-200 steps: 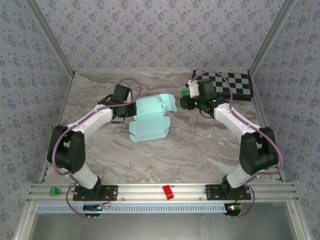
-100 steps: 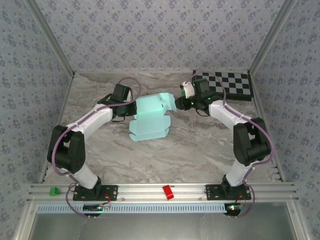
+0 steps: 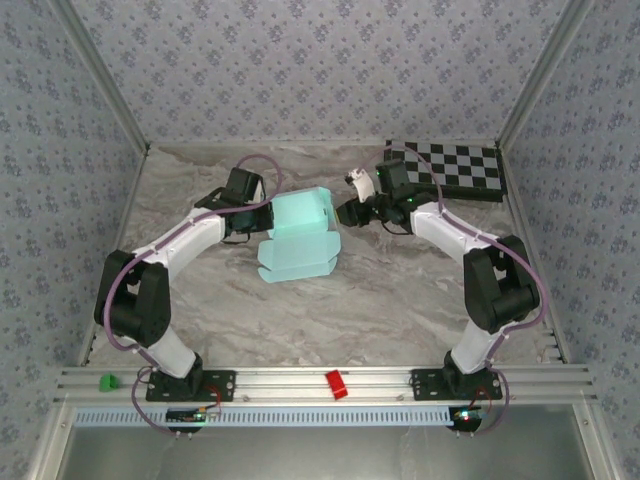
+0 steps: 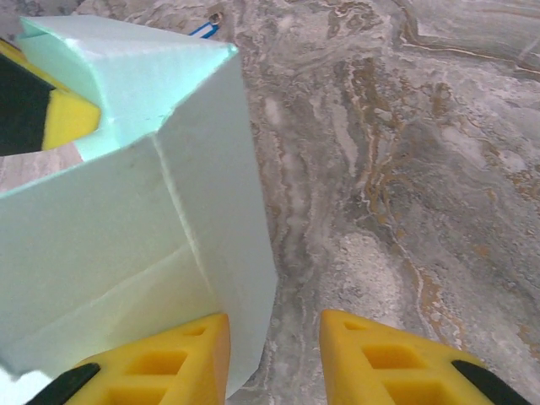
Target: Fold the paper box
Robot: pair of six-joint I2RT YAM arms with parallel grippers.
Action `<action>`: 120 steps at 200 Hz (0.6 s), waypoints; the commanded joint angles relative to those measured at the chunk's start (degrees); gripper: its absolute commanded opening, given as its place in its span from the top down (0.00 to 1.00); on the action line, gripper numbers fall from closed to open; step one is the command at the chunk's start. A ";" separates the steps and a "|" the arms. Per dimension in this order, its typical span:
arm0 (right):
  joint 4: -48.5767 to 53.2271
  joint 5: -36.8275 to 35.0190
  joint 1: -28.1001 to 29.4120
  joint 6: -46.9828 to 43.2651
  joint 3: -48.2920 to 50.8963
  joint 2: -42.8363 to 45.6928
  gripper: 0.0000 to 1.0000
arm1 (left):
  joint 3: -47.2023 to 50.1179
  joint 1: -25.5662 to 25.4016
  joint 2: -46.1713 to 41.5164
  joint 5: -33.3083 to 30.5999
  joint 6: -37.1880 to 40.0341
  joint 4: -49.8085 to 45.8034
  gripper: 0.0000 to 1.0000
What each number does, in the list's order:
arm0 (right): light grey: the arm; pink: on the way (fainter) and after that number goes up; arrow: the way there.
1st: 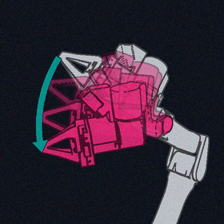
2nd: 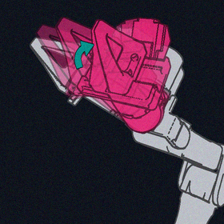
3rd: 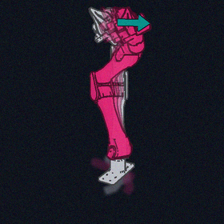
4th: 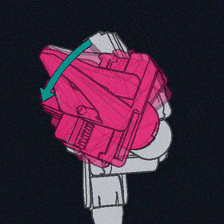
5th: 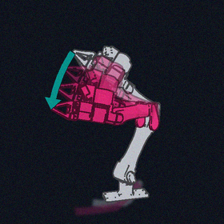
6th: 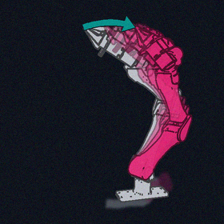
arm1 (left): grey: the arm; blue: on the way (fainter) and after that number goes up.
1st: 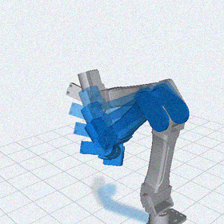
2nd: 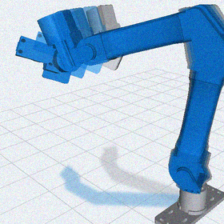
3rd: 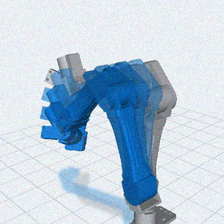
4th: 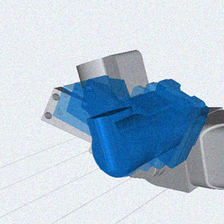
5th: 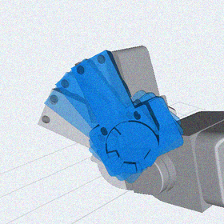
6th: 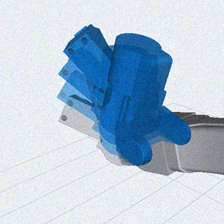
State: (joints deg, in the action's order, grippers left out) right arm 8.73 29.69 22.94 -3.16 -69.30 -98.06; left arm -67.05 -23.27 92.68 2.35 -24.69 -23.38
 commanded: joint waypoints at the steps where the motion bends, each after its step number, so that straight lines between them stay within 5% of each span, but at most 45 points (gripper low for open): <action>1: 0.36 3.38 0.52 -1.50 -2.05 -0.27 0.65 | -1.82 0.27 -1.19 1.36 -0.36 0.26 1.00; 120: -0.21 5.84 2.43 -0.88 -5.19 -5.25 0.61 | -2.20 0.26 -1.80 2.75 -0.98 0.44 1.00</action>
State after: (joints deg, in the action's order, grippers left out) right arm 8.56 33.95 24.38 -3.92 -72.31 -101.82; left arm -67.05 -23.27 92.68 2.74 -24.93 -23.40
